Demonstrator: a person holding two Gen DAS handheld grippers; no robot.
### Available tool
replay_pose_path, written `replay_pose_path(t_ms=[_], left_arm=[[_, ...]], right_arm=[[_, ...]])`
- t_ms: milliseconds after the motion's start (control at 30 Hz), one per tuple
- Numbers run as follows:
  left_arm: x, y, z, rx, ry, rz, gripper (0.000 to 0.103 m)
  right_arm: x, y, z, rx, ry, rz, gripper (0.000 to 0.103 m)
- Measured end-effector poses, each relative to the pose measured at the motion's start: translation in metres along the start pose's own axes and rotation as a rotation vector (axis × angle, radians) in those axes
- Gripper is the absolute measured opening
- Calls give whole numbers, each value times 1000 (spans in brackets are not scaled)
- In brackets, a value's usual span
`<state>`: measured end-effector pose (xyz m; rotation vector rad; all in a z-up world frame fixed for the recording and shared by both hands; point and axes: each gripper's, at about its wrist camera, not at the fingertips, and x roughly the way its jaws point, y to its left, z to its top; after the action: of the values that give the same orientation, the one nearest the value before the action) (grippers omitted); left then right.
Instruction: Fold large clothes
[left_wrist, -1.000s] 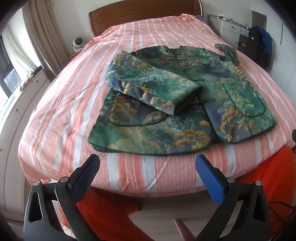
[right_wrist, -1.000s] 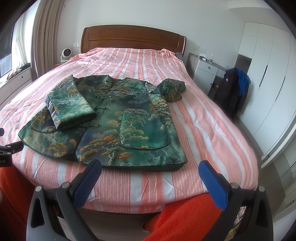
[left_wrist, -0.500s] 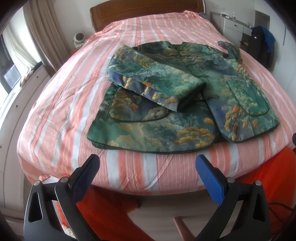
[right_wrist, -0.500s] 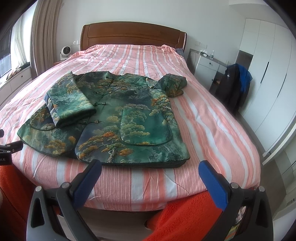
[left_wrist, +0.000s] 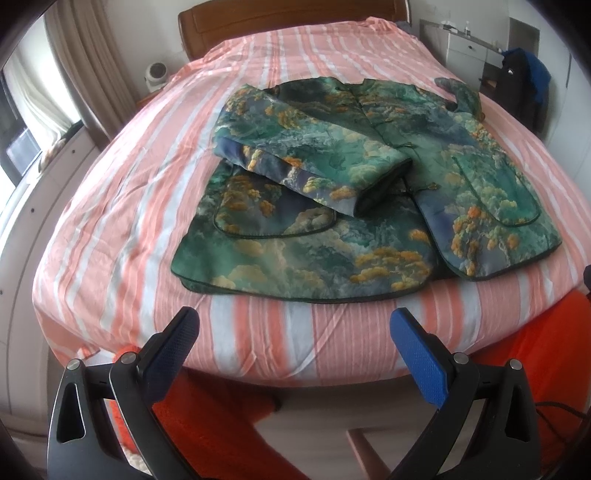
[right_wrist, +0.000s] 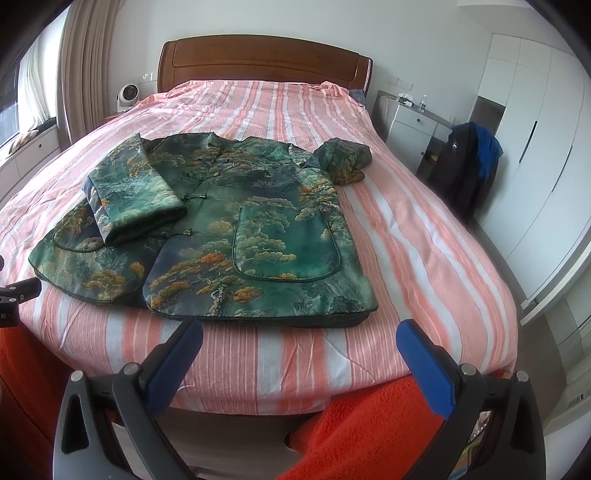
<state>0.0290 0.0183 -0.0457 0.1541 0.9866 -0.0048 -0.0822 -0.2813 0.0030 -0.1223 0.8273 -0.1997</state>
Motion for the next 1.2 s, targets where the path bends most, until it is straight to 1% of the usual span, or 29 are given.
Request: replay_pose_path(t_ms=[167, 233, 300, 333, 367, 400, 433, 467, 500, 533, 567, 600, 633, 667, 733, 767, 833, 867, 900, 933, 967, 1000, 1033, 1067, 1100, 1133, 1167, 1200], left_arm=[[0, 0, 0, 1, 1, 2, 103], [2, 3, 1, 8, -11, 20, 103], [7, 17, 7, 4, -46, 27, 103], [13, 32, 14, -13, -56, 26, 103], [22, 48, 23, -36, -51, 5, 103], [35, 69, 34, -65, -28, -34, 103], [50, 91, 45, -96, 3, -85, 103], [66, 110, 54, -126, 32, -144, 103], [82, 127, 63, -155, 59, -194, 103], [99, 142, 70, -175, 83, -244, 103], [114, 153, 76, -178, 102, -298, 103], [130, 158, 81, -164, 122, -337, 103], [147, 161, 83, -136, 146, -341, 103], [161, 161, 84, -117, 168, -329, 103], [185, 160, 80, -94, 220, -287, 103], [193, 161, 77, -97, 237, -295, 103], [196, 165, 73, -130, 236, -320, 103], [194, 167, 72, -141, 232, -327, 103], [193, 167, 71, -146, 233, -333, 102], [191, 167, 69, -146, 238, -336, 99], [190, 165, 68, -144, 245, -336, 92], [189, 163, 66, -146, 259, -365, 69], [186, 161, 64, -159, 274, -408, 46], [182, 157, 64, -165, 276, -410, 40], [175, 153, 66, -153, 269, -399, 27], [169, 150, 68, -146, 259, -390, 18], [162, 149, 70, -145, 252, -379, 16], [154, 149, 72, -145, 244, -375, 11]], right_arm=[[0, 0, 0, -5, 3, -3, 103], [1, 0, 0, -10, 2, 0, 103], [2, -3, 3, -22, -10, 0, 103], [2, -7, 6, -24, -23, 13, 103], [5, -15, 10, -23, -47, 41, 103], [8, -23, 15, -19, -69, 70, 103], [16, -36, 20, -7, -96, 119, 103], [26, -47, 25, 3, -106, 168, 103], [43, -59, 31, 19, -88, 228, 103], [65, -71, 38, 39, -45, 295, 103], [85, -81, 43, 64, -2, 345, 103], [109, -90, 46, 102, 47, 389, 103], [135, -98, 48, 137, 104, 409, 103], [156, -102, 49, 154, 150, 425, 103], [188, -101, 47, 164, 235, 442, 103], [200, -99, 45, 149, 275, 442, 103], [216, -91, 41, 89, 316, 366, 103], [220, -89, 39, 77, 337, 343, 103], [224, -90, 36, 91, 362, 338, 103], [227, -94, 34, 136, 380, 353, 103], [228, -97, 32, 172, 387, 366, 102], [227, -99, 31, 193, 390, 379, 98], [224, -99, 32, 199, 387, 406, 81], [223, -98, 33, 193, 387, 420, 66], [219, -97, 35, 182, 391, 422, 60], [215, -97, 37, 177, 384, 424, 40], [212, -100, 40, 179, 378, 442, 25], [205, -100, 44, 180, 365, 453, 22]])
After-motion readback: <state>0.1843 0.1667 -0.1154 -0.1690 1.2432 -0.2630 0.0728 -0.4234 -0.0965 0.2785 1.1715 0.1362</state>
